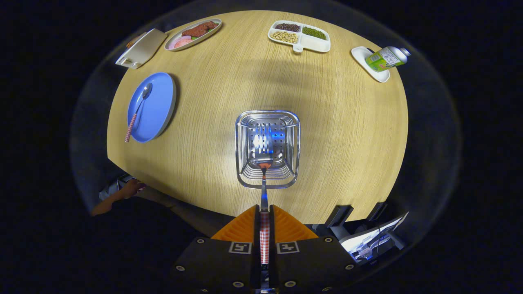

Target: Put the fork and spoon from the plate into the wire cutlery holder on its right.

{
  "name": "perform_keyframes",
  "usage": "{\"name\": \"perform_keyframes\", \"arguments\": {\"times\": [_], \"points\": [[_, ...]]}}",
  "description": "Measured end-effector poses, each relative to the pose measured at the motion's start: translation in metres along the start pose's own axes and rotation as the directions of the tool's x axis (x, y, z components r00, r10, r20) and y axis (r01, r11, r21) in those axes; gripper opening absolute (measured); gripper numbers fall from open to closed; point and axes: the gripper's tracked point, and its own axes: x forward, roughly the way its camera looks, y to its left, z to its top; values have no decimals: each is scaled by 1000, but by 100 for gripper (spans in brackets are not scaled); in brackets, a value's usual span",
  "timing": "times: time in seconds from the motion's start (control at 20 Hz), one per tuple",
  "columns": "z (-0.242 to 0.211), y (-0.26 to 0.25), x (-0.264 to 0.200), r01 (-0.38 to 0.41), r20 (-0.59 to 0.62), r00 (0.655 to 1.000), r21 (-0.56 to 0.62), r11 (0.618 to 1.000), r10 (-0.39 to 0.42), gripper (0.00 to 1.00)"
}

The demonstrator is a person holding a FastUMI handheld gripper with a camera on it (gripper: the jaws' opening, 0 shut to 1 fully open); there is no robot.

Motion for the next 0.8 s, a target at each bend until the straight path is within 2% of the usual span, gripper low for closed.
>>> {"name": "perform_keyframes", "arguments": {"times": [0.45,0.6,0.8], "points": [[14,-8,-1,-36,-195,981,-94,995,17,8],[20,-11,1,-33,-233,972,-128,991,2,8],[29,-5,1,-69,-241,970,-109,992,41,12]]}}
